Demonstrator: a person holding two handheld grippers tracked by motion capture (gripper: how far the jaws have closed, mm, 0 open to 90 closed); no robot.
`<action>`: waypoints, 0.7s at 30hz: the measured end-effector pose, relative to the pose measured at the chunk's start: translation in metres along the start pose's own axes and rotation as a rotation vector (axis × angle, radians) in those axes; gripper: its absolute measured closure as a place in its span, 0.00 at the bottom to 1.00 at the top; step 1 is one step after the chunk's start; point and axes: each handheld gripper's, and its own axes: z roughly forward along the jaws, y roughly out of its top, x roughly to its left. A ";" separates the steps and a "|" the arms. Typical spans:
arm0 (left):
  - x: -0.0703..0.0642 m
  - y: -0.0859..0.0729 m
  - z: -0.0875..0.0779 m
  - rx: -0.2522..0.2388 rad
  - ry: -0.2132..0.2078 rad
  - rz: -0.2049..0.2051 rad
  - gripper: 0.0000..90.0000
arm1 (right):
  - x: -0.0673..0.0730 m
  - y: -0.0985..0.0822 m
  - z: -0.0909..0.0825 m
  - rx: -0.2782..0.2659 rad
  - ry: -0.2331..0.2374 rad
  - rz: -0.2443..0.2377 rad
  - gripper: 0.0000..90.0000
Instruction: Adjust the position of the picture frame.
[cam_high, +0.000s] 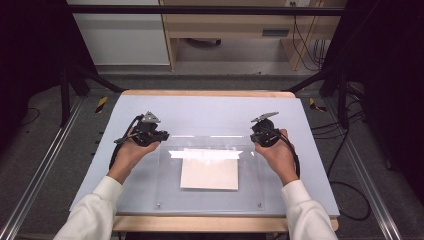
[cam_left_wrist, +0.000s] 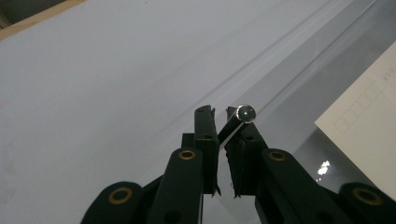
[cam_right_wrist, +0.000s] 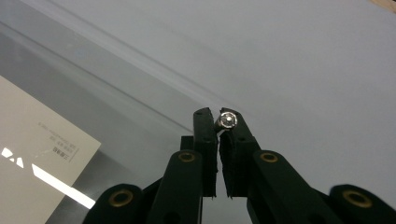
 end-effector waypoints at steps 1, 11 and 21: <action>0.001 -0.001 0.002 -0.001 0.001 -0.003 0.91 | 0.000 0.000 0.000 -0.001 -0.002 -0.006 0.95; 0.005 -0.011 0.022 0.007 0.007 -0.056 0.92 | 0.001 -0.008 0.012 -0.013 -0.001 0.007 0.95; 0.004 -0.013 0.033 0.018 0.039 -0.074 0.93 | -0.002 -0.015 0.023 -0.021 0.003 0.038 0.95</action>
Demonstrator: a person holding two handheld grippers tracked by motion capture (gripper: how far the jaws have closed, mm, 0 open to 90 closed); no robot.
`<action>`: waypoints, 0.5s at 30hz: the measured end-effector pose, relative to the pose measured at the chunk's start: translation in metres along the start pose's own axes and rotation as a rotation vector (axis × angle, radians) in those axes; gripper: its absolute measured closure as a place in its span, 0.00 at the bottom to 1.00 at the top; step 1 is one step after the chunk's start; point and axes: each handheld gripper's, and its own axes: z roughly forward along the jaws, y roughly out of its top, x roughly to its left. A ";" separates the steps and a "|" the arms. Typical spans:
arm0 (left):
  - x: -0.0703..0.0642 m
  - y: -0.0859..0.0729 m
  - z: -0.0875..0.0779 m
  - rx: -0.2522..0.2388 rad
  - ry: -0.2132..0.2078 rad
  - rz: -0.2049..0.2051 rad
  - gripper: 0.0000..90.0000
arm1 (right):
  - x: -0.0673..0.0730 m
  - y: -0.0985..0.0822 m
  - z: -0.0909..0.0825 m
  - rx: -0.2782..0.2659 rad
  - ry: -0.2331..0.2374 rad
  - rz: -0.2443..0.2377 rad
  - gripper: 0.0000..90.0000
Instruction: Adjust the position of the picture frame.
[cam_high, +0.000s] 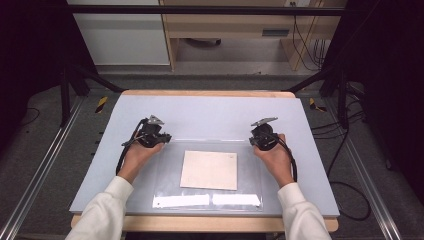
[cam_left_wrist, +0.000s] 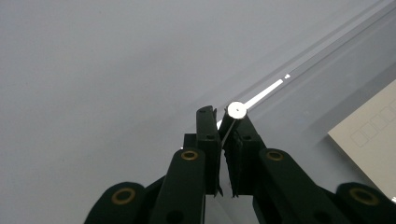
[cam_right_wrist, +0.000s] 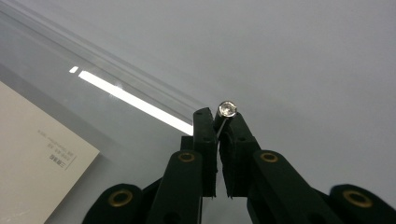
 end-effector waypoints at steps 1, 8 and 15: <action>0.000 -0.001 0.000 -0.001 0.003 -0.003 0.93 | 0.000 0.000 0.000 0.000 -0.002 -0.003 0.95; -0.002 -0.003 0.000 -0.014 0.029 -0.008 0.93 | 0.001 0.000 0.003 -0.008 -0.001 0.007 0.95; -0.006 -0.005 0.000 -0.018 0.056 -0.018 0.94 | 0.000 0.000 0.004 -0.004 0.004 0.003 0.95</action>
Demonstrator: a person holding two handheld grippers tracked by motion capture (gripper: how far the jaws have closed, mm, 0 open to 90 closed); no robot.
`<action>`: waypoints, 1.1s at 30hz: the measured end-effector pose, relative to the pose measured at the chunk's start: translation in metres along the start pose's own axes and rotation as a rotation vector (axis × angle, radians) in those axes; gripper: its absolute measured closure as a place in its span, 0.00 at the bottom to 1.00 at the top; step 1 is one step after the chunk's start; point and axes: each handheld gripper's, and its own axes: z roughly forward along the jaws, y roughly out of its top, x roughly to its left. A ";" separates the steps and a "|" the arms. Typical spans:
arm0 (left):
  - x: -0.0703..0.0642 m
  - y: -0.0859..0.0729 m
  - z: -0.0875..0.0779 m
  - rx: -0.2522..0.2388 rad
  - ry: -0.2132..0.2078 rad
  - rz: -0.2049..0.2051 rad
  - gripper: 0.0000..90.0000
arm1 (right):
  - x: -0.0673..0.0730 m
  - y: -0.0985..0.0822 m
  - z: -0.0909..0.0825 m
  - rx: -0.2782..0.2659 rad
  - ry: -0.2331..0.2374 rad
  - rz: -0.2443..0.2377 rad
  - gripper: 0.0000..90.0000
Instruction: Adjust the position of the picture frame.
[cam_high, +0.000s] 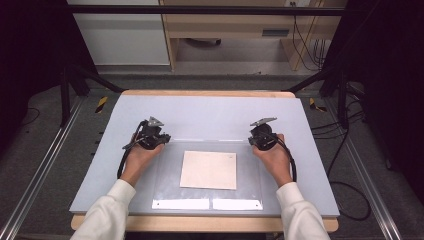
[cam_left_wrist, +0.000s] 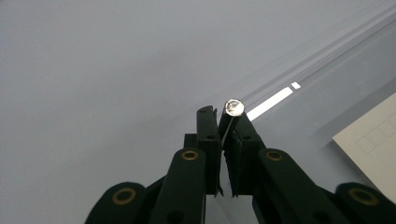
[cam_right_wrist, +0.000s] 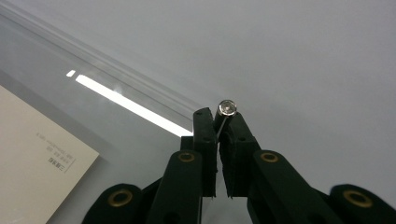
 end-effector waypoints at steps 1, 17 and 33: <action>0.000 0.000 0.000 0.002 0.002 0.005 0.94 | 0.000 0.000 0.000 0.000 0.006 0.010 0.95; -0.003 -0.010 -0.002 -0.059 0.067 0.006 0.72 | 0.000 -0.011 0.001 -0.045 0.003 -0.013 0.90; -0.017 -0.013 -0.022 -0.209 0.174 -0.059 0.36 | 0.010 -0.007 -0.014 -0.205 -0.089 0.071 0.84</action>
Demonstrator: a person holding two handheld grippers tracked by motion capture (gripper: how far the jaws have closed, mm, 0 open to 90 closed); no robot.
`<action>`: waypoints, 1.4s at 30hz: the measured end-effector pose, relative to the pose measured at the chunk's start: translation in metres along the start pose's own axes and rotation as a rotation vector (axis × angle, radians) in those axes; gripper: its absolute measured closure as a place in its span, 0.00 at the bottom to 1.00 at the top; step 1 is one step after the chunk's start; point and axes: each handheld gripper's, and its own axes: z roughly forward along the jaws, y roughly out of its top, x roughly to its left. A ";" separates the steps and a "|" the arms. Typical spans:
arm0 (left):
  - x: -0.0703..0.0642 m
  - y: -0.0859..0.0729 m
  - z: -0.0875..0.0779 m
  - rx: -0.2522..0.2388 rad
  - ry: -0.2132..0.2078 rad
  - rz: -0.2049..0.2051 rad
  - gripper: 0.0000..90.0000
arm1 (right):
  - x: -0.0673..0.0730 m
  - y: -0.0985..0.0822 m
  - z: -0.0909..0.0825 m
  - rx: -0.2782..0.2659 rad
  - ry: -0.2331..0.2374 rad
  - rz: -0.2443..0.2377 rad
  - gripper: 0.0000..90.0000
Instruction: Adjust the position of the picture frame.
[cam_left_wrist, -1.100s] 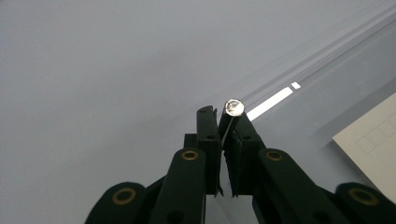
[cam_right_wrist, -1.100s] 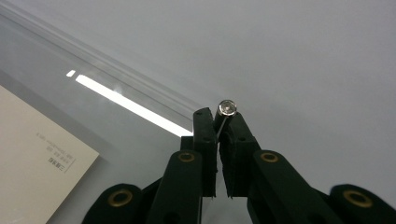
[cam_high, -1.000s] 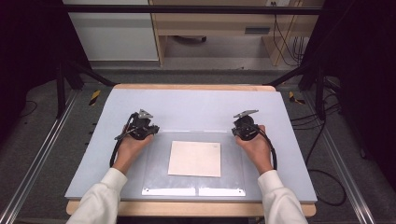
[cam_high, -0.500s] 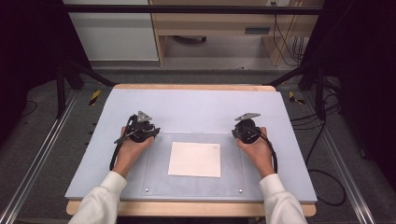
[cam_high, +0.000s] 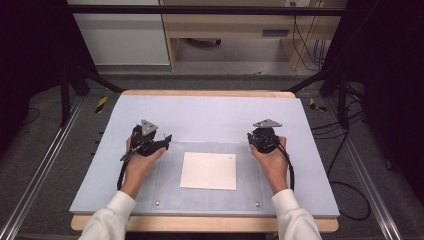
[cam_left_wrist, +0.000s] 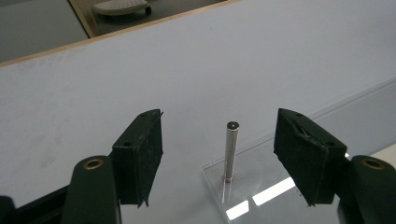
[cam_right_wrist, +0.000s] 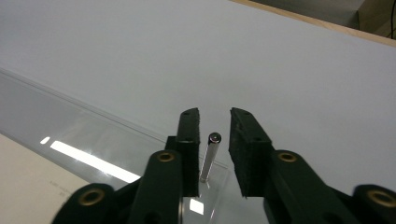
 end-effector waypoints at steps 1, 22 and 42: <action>-0.002 0.000 0.000 0.009 -0.001 -0.004 0.37 | 0.000 0.000 0.001 0.003 -0.001 -0.004 0.88; -0.005 0.001 0.008 0.015 -0.009 -0.037 0.92 | 0.002 -0.001 0.003 0.006 -0.006 0.026 0.95; 0.005 0.022 0.016 0.169 -0.067 -0.026 0.95 | -0.002 0.018 0.008 0.157 0.022 0.019 0.96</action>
